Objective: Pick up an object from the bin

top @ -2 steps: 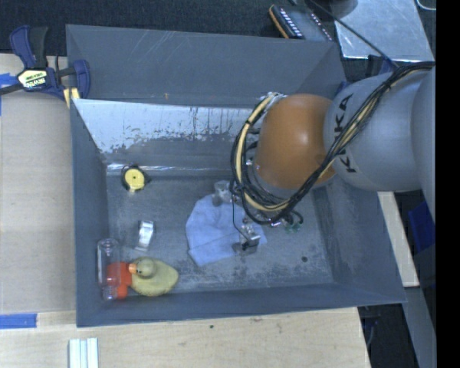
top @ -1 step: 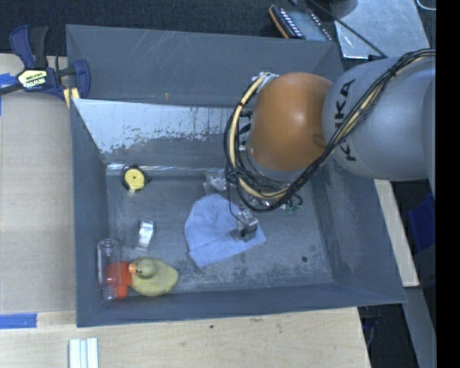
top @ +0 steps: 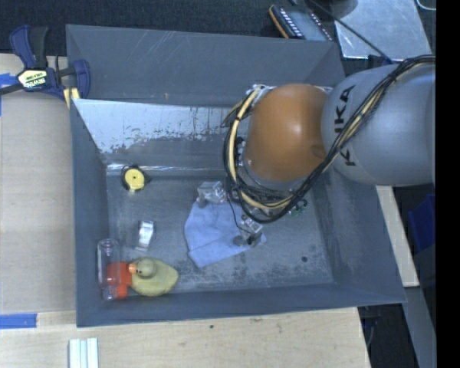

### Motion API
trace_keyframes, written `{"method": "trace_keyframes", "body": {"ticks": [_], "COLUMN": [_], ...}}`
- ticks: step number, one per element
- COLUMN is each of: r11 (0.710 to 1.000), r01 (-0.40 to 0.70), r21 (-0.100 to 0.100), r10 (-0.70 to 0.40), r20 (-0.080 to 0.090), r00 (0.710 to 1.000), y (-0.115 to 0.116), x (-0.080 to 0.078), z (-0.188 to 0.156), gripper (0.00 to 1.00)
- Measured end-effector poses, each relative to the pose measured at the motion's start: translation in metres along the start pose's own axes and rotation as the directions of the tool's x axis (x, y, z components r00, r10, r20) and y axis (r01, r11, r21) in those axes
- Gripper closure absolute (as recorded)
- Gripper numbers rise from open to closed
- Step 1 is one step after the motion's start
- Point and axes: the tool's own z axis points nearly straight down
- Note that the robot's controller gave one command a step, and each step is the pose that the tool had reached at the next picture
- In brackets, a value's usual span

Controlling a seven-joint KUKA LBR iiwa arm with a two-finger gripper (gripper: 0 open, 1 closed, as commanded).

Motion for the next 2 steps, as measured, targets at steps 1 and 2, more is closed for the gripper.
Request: {"method": "trace_keyframes", "body": {"ticks": [1, 2], "r11": [0.997, 0.914], "r01": [0.082, 0.405], "r21": [0.003, 0.003], "r10": [-0.082, -0.405], "r20": [0.006, 0.004], "r00": [0.997, 0.914], "y": [0.0025, 0.0120], "x": [-0.0295, -0.0238], "z": [0.0346, 0.0337], "gripper": [0.00, 1.00]}}
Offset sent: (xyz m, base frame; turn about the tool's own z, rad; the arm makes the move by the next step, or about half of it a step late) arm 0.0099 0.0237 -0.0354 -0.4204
